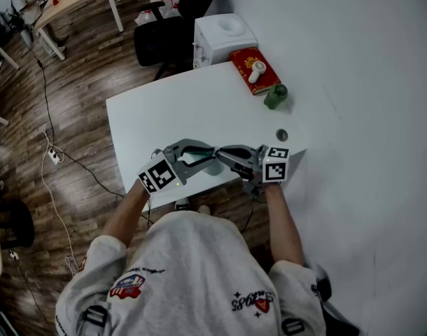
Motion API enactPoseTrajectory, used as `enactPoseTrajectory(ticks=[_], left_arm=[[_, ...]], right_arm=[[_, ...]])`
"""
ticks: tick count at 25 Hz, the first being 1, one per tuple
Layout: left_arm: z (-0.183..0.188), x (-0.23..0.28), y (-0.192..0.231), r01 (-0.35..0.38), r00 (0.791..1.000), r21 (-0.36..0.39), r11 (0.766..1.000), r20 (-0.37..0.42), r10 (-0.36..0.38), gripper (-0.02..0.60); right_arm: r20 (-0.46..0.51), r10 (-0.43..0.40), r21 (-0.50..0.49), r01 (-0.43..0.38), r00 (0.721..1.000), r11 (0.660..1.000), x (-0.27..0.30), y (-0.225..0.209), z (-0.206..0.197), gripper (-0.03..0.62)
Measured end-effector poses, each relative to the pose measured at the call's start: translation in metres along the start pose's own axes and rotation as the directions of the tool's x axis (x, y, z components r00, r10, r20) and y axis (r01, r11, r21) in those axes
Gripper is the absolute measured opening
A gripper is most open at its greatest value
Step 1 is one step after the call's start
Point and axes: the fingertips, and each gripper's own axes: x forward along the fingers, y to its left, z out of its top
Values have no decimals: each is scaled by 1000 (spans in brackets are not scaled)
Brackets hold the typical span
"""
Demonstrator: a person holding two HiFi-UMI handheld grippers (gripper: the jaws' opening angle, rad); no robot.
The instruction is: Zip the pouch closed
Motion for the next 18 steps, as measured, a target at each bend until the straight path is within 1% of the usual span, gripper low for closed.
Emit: enactPoseTrajectory(ticks=[3,6,8,13,15,18], left_arm=[[3,-4,1,5,1000,-14,1000,17,-5,69],[2,-4,6,-3,1000,-13,1000,16,3,57],[0,-2,6,-3,1000,-3,1000,3,3,44],[-4,0,4,-2,1000,31,1000,-20,3,46],[-4,-1,5,0,1000,27,1000,-15,0,46],[-3,-3,6,8,1000,-1,1000,4,-8,48]], right_arm=[[0,2,2,-2,1000,1000,1,0,0,8],[-21,-4,-3,4,1000,1000,3,-3,-3,8],[-28,-6,-2,6,1000,1000,4,-4,-6,8],[-32,-6,8,6,999,1000,4,-7,-7,8],[-31,-4,11,5,1000,1000,5,-6,-6,8],[-30,-2,11,3,1000,1000,7,-5,-5,8]])
